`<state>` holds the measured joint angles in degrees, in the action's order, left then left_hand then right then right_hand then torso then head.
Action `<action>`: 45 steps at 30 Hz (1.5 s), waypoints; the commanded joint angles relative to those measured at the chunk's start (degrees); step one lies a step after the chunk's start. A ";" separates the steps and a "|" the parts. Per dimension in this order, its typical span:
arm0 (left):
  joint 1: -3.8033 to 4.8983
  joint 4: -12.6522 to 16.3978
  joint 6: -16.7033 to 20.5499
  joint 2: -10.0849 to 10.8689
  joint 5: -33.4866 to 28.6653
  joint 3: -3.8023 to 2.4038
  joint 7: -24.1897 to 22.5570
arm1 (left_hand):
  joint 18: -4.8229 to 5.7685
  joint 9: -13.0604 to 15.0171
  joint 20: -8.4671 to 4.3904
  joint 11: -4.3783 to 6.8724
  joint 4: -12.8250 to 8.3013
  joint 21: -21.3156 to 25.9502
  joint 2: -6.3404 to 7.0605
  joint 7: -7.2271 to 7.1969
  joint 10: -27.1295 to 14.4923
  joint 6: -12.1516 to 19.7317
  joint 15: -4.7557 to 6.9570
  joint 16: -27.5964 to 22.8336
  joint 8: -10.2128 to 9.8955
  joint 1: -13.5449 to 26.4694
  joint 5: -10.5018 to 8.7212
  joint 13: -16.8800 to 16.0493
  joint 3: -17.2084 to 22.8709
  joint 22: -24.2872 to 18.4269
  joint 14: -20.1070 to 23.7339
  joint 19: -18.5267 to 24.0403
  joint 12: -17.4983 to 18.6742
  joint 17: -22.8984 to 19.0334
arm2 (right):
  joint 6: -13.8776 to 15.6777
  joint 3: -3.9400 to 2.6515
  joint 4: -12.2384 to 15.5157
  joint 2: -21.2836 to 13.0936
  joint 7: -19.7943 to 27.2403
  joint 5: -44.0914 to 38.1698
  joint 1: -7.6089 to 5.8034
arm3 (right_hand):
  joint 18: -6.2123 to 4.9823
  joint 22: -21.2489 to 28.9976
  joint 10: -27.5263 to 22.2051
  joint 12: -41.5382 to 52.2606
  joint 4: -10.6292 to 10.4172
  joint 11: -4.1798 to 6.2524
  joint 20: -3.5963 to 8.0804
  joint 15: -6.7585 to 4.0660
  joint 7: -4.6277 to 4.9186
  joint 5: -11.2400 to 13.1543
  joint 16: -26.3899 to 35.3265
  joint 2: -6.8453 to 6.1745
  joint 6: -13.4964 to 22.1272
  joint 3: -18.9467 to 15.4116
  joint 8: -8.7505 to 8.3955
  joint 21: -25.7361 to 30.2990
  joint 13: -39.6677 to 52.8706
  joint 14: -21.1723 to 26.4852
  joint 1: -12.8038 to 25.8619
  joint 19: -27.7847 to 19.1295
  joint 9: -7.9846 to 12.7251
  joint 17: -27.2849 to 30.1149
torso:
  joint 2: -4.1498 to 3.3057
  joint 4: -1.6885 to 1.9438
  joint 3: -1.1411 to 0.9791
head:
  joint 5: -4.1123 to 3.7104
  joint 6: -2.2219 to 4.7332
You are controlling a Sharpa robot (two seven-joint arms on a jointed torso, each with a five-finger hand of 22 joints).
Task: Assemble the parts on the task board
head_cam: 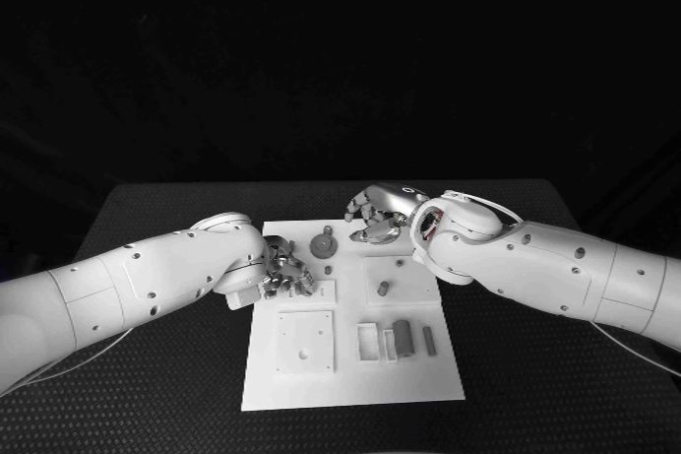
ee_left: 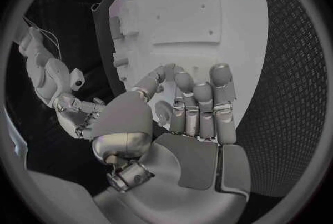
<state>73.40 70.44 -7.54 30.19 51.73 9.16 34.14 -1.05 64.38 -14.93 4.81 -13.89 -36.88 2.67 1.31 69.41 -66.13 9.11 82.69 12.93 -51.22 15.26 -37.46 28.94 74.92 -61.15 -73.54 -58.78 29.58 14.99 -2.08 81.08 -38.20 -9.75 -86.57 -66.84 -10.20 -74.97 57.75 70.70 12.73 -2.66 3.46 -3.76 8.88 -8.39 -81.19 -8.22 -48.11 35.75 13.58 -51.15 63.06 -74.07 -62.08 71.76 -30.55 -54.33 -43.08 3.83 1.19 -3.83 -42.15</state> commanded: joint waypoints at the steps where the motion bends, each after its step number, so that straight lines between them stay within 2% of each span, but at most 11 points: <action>1: -0.15 -0.09 -0.52 -0.22 -0.47 0.08 0.36 | -1.22 -0.04 -0.76 0.22 0.33 0.06 0.27 -0.10 0.28 -0.34 1.59 -0.14 -0.33 0.59 -0.62 -0.08 -0.05 0.92 -1.33 -0.41 -0.09 0.09 | -0.53 -0.01 0.12 -0.01 0.09 -0.37 0.01 | -4.80 -0.96 -0.10 0.23 -0.09 -0.17 0.31 0.30 0.45 -0.19 0.32 0.17 0.14 -0.13 -0.23 0.25 -0.06 0.14 0.27 0.10 0.08 0.02 | 0.04 0.03 0.02 | -0.01 0.02; 7: -0.15 -0.20 -0.76 -0.26 -0.46 0.09 0.36 | -1.25 -0.02 -0.78 0.26 0.79 0.10 0.52 -0.15 0.28 -0.43 1.63 -0.15 -0.28 1.18 -1.05 -0.12 -0.22 0.95 -1.34 -0.42 -0.08 0.15 | -0.56 -0.01 0.10 0.01 0.08 -0.36 0.01 | -4.80 -0.96 -0.10 0.24 -0.11 -0.17 0.31 0.30 0.45 -0.19 0.32 0.17 0.15 -0.13 -0.24 0.25 -0.07 0.13 0.28 0.11 0.08 0.00 | 0.00 -0.04 0.00 | 0.01 0.09; 8: -0.15 -0.21 -0.67 -0.26 -0.46 0.09 0.35 | -1.27 -0.02 -0.81 0.27 0.97 0.13 0.65 -0.18 0.27 -0.43 1.65 -0.17 -0.28 1.41 -1.73 -0.13 -0.29 0.96 -1.32 -0.41 -0.08 0.17 | -0.56 -0.01 0.08 0.01 0.08 -0.36 0.01 | -4.80 -0.96 -0.11 0.24 -0.11 -0.17 0.31 0.30 0.46 -0.19 0.34 0.17 0.15 -0.13 -0.24 0.25 -0.07 0.16 0.28 0.11 0.08 0.06 | -0.01 -0.05 0.00 | -0.01 0.10; 9: -0.15 -0.22 -0.62 -0.28 -0.46 0.09 0.34 | -1.32 0.00 -0.84 0.28 1.15 0.19 0.86 -0.22 0.25 -0.42 1.68 -0.17 -0.27 1.58 -3.86 -0.16 -0.32 0.97 -1.31 -0.39 -0.07 0.21 | -0.55 -0.01 0.08 0.02 0.07 -0.36 0.01 | -4.80 -0.96 -0.11 0.24 -0.11 -0.17 0.31 0.30 0.46 -0.19 0.34 0.17 0.15 -0.13 -0.24 0.25 -0.07 0.16 0.28 0.11 0.08 0.06 | -0.03 -0.04 0.01 | -0.03 0.07; 10: -0.15 -0.24 -0.60 -0.29 -0.46 0.09 0.31 | -1.34 0.00 -0.84 0.30 1.37 0.23 1.09 -0.22 0.24 -0.40 1.70 -0.19 -0.28 1.75 -4.79 -0.17 -0.32 0.98 -1.29 -0.39 -0.05 0.25 | -0.55 -0.01 0.07 0.02 0.06 -0.36 0.01 | -4.80 -0.96 -0.11 0.24 -0.11 -0.17 0.31 0.30 0.46 -0.19 0.34 0.17 0.15 -0.13 -0.25 0.25 -0.07 0.16 0.28 0.11 0.08 0.07 | -0.03 -0.03 0.03 | -0.04 0.07; 13: -0.15 -0.28 -0.56 -0.31 -0.46 0.09 0.25 | -1.32 0.00 -0.82 0.32 1.70 0.27 1.25 -0.20 0.23 -0.39 1.70 -0.21 -0.29 2.12 -5.26 -0.19 -0.40 0.98 -1.28 -0.37 -0.03 0.27 | -0.55 -0.01 0.04 0.07 0.07 -0.36 0.01 | -4.80 -0.96 -0.11 0.24 -0.12 -0.17 0.31 0.30 0.46 -0.19 0.33 0.17 0.16 -0.12 -0.25 0.26 -0.08 0.14 0.28 0.11 0.09 0.02 | -0.05 -0.02 0.05 | -0.07 0.10; 18: -0.15 -0.33 -0.54 -0.34 -0.47 0.09 0.14 | -1.37 0.00 -0.85 0.33 2.60 0.40 1.61 -0.22 0.15 -0.35 1.72 -0.26 -0.30 3.28 -7.43 -0.24 -0.70 1.01 -1.22 -0.29 0.01 0.36 | -0.56 -0.01 0.05 0.09 0.08 -0.36 0.01 | -4.80 -0.96 -0.11 0.24 -0.12 -0.17 0.31 0.30 0.46 -0.20 0.34 0.17 0.16 -0.12 -0.25 0.26 -0.08 0.15 0.27 0.11 0.09 0.03 | 0.00 0.02 0.06 | -0.09 0.07; 20: -0.15 -0.35 -0.57 -0.35 -0.47 0.09 0.08 | -1.44 0.01 -0.88 0.36 2.98 0.48 2.00 -0.27 0.12 -0.33 1.76 -0.29 -0.31 3.76 -10.29 -0.28 -0.79 1.02 -1.18 -0.25 0.02 0.44 | -0.56 -0.01 0.04 0.10 0.08 -0.36 0.01 | -4.80 -0.96 -0.12 0.24 -0.12 -0.17 0.31 0.30 0.46 -0.20 0.36 0.17 0.16 -0.11 -0.25 0.27 -0.08 0.17 0.27 0.11 0.09 0.08 | -0.01 0.03 0.06 | -0.11 0.06; 27: -0.15 -0.35 -0.54 -0.33 -0.47 0.09 0.01 | -1.47 0.02 -0.87 0.38 3.73 0.56 2.58 -0.26 0.09 -0.31 1.78 -0.30 -0.31 4.56 -11.54 -0.33 -0.93 1.03 -1.16 -0.22 0.03 0.51 | -0.56 -0.01 0.02 0.11 0.09 -0.36 0.01 | -4.80 -0.96 -0.12 0.24 -0.12 -0.17 0.31 0.30 0.46 -0.20 0.35 0.17 0.16 -0.10 -0.26 0.27 -0.09 0.15 0.26 0.11 0.09 0.03 | -0.01 0.00 0.07 | -0.09 0.09; 42: -0.15 -0.21 -0.79 -0.34 -0.50 0.09 -0.13 | -1.52 0.08 -0.91 0.44 3.86 0.54 2.87 -0.33 0.12 -0.43 1.81 -0.25 -0.21 4.65 -11.92 -0.39 -0.96 1.07 -1.17 -0.25 -0.04 0.58 | -0.61 -0.01 0.07 0.05 0.07 -0.36 0.01 | -4.80 -0.97 -0.13 0.25 -0.11 -0.17 0.32 0.30 0.46 -0.20 0.35 0.18 0.16 -0.08 -0.26 0.28 -0.11 0.13 0.23 0.11 0.09 0.00 | 0.01 0.01 0.05 | -0.13 -0.02; 45: -0.15 -0.20 -0.59 -0.39 -0.50 0.09 -0.22 | -1.52 0.14 -0.89 0.44 3.95 0.51 3.26 -0.33 0.11 -0.46 1.83 -0.20 -0.16 4.91 -12.34 -0.44 -1.20 1.10 -1.16 -0.27 -0.08 0.63 | -0.71 -0.01 0.08 0.04 0.07 -0.36 0.01 | -4.80 -0.97 -0.13 0.25 -0.11 -0.17 0.32 0.30 0.46 -0.20 0.35 0.19 0.15 -0.08 -0.26 0.28 -0.11 0.13 0.22 0.11 0.09 -0.01 | 0.00 0.03 0.05 | -0.15 -0.03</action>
<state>73.33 70.08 -7.60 30.01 51.59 9.22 34.25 -1.06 64.43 -15.77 5.22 -10.19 -36.66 5.87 0.55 69.81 -66.58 10.75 82.54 12.81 -46.66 3.07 -37.82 27.76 74.90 -62.34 -73.92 -58.78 30.14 14.94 -2.08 81.08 -38.16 -9.78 -86.57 -66.85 -10.20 -74.97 57.75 70.70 12.73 -2.66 3.45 -3.76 8.88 -8.39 -81.19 -8.22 -48.06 35.75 13.58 -51.15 63.02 -74.07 -62.08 71.97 -30.55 -54.31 -43.07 3.84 1.25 -3.97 -42.17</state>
